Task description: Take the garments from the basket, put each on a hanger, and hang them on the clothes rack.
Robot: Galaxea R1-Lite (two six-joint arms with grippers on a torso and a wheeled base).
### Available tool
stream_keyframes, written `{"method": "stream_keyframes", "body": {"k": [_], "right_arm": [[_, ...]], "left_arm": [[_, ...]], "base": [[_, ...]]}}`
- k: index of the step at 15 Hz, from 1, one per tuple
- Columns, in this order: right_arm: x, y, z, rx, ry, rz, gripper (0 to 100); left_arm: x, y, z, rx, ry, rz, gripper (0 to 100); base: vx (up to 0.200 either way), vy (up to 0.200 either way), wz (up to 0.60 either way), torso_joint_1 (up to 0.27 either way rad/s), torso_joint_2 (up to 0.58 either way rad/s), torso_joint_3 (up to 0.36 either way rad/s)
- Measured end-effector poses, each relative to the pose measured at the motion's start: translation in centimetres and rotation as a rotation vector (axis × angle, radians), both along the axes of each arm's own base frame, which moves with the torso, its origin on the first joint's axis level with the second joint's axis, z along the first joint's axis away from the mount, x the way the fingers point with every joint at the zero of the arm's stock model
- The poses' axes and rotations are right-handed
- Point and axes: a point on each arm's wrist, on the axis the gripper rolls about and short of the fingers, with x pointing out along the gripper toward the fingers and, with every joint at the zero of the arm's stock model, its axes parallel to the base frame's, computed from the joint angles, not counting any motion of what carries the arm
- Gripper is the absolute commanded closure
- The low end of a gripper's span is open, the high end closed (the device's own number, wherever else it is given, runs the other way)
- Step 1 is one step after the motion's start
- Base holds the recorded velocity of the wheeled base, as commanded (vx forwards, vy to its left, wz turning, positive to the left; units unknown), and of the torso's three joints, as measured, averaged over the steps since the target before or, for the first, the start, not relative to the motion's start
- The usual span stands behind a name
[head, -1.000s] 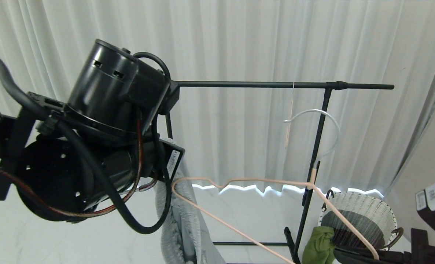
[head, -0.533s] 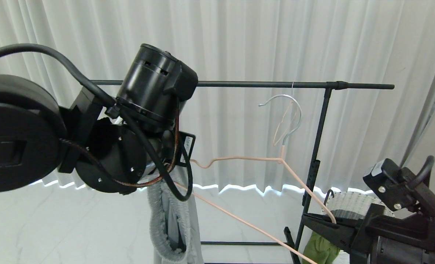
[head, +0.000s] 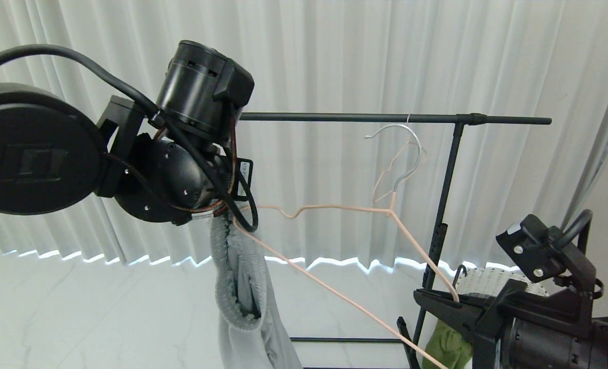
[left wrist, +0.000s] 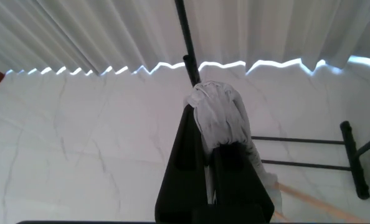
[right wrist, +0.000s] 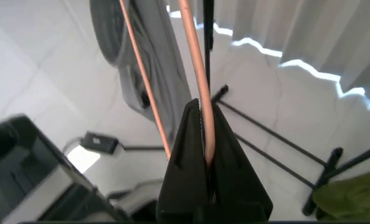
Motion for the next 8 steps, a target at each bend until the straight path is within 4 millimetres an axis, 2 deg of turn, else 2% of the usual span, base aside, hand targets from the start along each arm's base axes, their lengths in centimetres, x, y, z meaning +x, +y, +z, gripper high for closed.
{"method": "stream_keyframes", "body": {"k": [2, 8], "right_arm": [[0.6, 0.9, 0.6, 0.060, -0.029, -0.034, 100], [0.9, 1.9, 0.0, 0.055, -0.017, -0.034, 100]], "left_arm": [[0.3, -0.1, -0.2, -0.026, -0.002, 0.018, 100], [0.6, -0.3, -0.7, -0.019, 0.012, 0.022, 100]], "base": [[0.000, 0.000, 0.00, 0.000, 0.00, 0.000], [0.000, 0.000, 0.00, 0.000, 0.00, 0.000]]}}
